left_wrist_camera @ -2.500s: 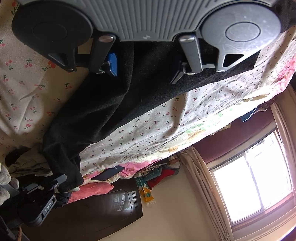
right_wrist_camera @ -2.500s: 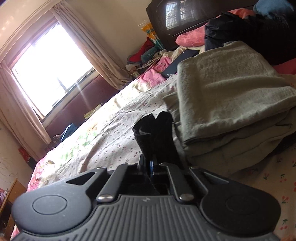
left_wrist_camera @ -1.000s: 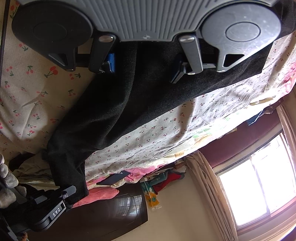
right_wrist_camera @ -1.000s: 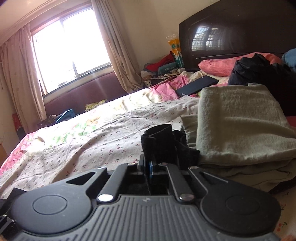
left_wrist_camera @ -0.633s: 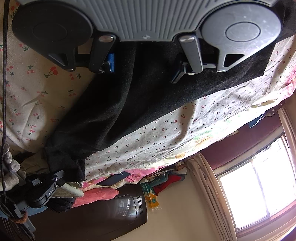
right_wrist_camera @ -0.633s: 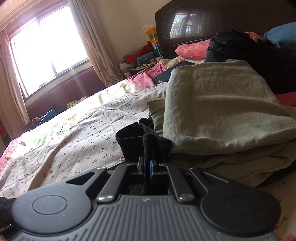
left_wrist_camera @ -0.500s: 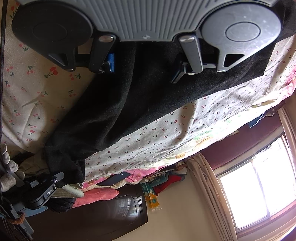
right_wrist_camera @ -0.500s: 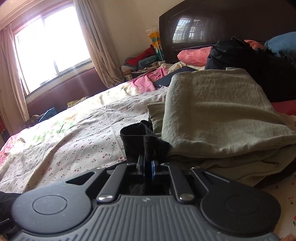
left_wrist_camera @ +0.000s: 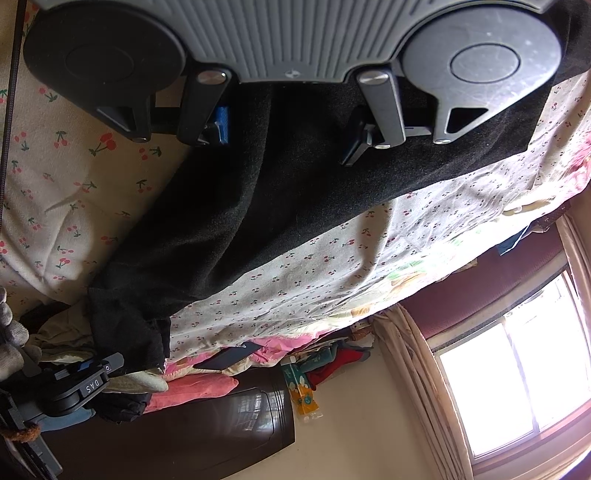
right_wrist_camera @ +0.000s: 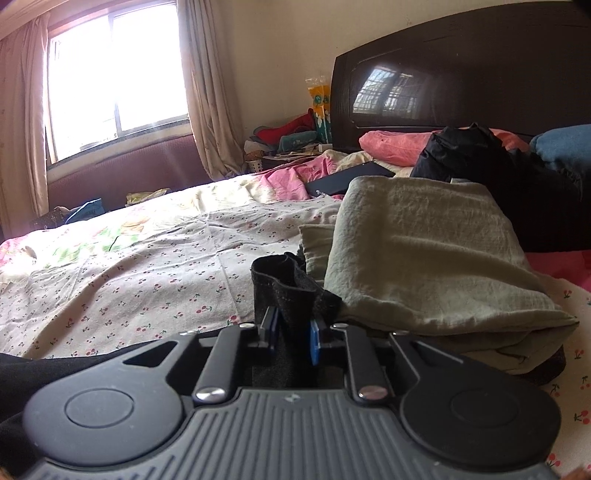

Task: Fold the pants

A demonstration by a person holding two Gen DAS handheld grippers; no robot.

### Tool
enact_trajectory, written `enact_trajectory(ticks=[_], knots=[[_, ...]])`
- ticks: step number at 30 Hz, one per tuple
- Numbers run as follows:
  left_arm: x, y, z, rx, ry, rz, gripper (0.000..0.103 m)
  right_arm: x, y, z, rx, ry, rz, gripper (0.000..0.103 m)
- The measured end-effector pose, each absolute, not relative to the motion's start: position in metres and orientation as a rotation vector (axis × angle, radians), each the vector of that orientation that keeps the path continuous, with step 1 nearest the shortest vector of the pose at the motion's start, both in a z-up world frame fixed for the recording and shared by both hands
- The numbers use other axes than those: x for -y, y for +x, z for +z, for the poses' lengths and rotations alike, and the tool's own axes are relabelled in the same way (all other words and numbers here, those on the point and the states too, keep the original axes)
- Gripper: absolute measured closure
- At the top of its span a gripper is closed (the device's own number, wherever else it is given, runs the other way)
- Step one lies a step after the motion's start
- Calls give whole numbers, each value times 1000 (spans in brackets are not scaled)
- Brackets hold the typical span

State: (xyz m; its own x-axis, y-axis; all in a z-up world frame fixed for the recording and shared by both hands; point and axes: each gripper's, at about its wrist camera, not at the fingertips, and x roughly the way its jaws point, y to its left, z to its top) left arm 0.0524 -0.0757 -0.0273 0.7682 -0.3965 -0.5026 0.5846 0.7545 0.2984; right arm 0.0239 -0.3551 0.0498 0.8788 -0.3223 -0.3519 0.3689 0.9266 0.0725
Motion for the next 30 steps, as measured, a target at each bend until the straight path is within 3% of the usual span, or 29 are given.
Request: enact_trajectory(ticks=[4,7,8,17,22,24,25,26,30], knots=[[75,53,-27,-433,459,-556,33,357,14,58,-287,106,-421,81],[74,53,-27,-432,459,-557,33,363,10,56,-309,154,-435,57],[74,53,-27,-433,458,-557,33,364,7,54,-314,174,-431,55],[75,53,-27,-432,460,-559,33,380,11,27,-361,323,-360,51],[75,53,-29,-431,460,-561,33,382,41,23,-357,265,-292,49],[75,53,-29,-428,462,-560,32,386,50,23,-351,322,-257,56],[75,54,-29,-430,461,-559,32,386,55,25,-360,355,-235,88],[75,54,-29,-431,457,-557,32,386,59,26,-389,391,-229,96],[73,47,-19,-395,443,-547,33,389,44,54,-359,571,-158,97]])
